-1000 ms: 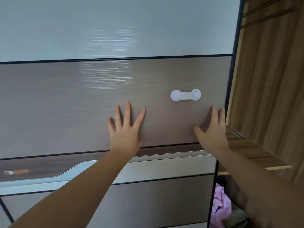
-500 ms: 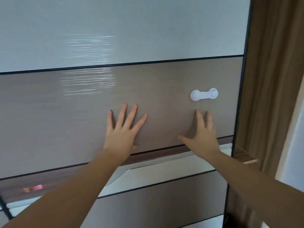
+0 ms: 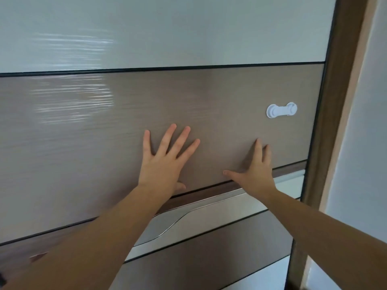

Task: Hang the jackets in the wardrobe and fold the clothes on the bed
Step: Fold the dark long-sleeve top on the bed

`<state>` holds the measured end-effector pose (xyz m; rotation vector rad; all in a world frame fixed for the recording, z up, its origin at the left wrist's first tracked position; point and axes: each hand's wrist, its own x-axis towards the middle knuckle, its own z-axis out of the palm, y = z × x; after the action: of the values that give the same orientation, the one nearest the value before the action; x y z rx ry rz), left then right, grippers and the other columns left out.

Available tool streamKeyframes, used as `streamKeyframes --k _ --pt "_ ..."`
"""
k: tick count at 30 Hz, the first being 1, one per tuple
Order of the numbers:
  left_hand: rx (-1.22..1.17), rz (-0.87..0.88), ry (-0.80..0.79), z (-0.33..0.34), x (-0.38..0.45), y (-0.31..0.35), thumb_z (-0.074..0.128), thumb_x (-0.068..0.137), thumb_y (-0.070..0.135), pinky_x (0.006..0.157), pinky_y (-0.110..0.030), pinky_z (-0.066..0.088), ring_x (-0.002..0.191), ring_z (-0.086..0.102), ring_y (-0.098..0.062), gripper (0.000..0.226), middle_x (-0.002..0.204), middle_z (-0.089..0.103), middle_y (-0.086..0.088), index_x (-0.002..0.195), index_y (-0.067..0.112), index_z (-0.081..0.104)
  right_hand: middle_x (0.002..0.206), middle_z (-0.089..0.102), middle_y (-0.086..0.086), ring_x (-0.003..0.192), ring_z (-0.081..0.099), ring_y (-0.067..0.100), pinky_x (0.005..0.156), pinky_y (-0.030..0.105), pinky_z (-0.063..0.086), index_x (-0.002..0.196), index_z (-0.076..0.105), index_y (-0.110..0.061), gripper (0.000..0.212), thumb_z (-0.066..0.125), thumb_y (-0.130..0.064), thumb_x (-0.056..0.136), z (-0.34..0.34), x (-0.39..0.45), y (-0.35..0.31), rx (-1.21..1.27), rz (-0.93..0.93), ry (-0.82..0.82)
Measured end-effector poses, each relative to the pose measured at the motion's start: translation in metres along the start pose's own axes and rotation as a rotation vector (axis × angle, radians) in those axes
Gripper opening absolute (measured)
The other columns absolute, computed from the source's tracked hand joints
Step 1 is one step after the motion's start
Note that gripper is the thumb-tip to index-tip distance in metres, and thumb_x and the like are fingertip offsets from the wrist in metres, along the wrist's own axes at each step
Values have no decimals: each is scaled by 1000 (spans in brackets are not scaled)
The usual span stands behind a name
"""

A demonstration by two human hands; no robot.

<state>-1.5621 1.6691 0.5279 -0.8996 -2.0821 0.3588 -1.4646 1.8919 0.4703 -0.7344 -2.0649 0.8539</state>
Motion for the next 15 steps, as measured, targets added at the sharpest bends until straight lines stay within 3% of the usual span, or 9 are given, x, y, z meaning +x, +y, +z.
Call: streamKeyframes --k 9,15 --pt "-47 19 13 -8 32 44 71 59 71 98 -69 -28 139 -31 -29 132 151 -37 1 149 36 -19 159 -8 -9 148 4 20 113 43 23 149 -3 -43 135 89 -50 50 -24 34 42 75 9 48" --pt "-49 27 22 -13 49 69 72 61 70 98 -69 -27 138 -32 -30 131 151 -36 -1 149 34 -18 159 -5 -7 147 6 24 114 45 24 149 0 -41 131 90 -45 54 -39 48 59 83 16 57"
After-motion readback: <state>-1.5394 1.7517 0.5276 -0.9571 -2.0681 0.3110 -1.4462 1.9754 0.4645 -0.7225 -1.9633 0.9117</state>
